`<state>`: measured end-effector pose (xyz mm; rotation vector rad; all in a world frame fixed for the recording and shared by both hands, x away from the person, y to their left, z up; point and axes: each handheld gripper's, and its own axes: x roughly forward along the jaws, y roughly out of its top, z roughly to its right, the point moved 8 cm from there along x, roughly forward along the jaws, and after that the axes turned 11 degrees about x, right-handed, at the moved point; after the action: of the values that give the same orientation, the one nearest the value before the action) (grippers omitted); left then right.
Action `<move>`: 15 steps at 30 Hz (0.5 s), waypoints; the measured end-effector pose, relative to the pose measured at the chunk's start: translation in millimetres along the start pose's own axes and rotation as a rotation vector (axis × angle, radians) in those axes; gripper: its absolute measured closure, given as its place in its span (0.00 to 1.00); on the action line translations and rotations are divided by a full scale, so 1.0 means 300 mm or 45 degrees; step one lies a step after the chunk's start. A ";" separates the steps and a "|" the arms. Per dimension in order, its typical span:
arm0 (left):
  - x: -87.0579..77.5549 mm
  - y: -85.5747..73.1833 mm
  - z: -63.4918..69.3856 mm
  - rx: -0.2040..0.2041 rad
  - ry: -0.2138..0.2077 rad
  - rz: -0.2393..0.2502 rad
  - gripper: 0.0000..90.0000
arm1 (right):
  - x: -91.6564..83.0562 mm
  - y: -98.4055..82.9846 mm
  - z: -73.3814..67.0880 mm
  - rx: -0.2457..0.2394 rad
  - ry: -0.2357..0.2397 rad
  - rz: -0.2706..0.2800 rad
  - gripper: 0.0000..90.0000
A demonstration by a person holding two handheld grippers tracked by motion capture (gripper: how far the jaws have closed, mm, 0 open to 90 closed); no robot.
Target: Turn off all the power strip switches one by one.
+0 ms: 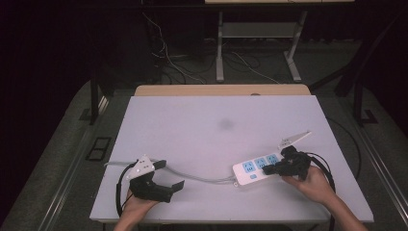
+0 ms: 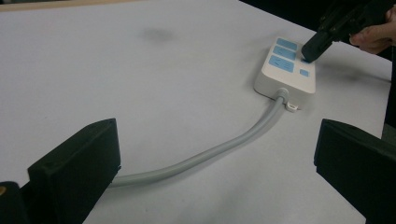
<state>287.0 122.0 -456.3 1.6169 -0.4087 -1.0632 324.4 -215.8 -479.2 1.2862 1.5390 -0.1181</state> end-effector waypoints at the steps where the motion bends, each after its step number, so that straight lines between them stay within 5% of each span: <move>1: 0.000 0.000 -0.002 -0.002 0.002 0.002 0.00 | 0.003 -0.004 -0.005 -0.006 0.022 -0.012 1.00; 5: -0.002 0.000 -0.005 -0.009 0.005 0.003 0.00 | 0.014 0.004 -0.018 -0.054 -0.025 0.000 1.00; 8: -0.005 0.001 -0.005 -0.005 0.007 0.009 0.00 | 0.017 0.011 -0.015 -0.026 -0.016 -0.019 1.00; 15: -0.008 0.001 -0.006 -0.012 0.010 0.013 0.00 | 0.020 0.009 -0.015 -0.067 -0.054 -0.010 1.00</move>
<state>287.3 124.9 -455.0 1.6087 -0.4064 -1.0495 324.4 -207.8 -480.4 1.2291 1.5019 -0.1087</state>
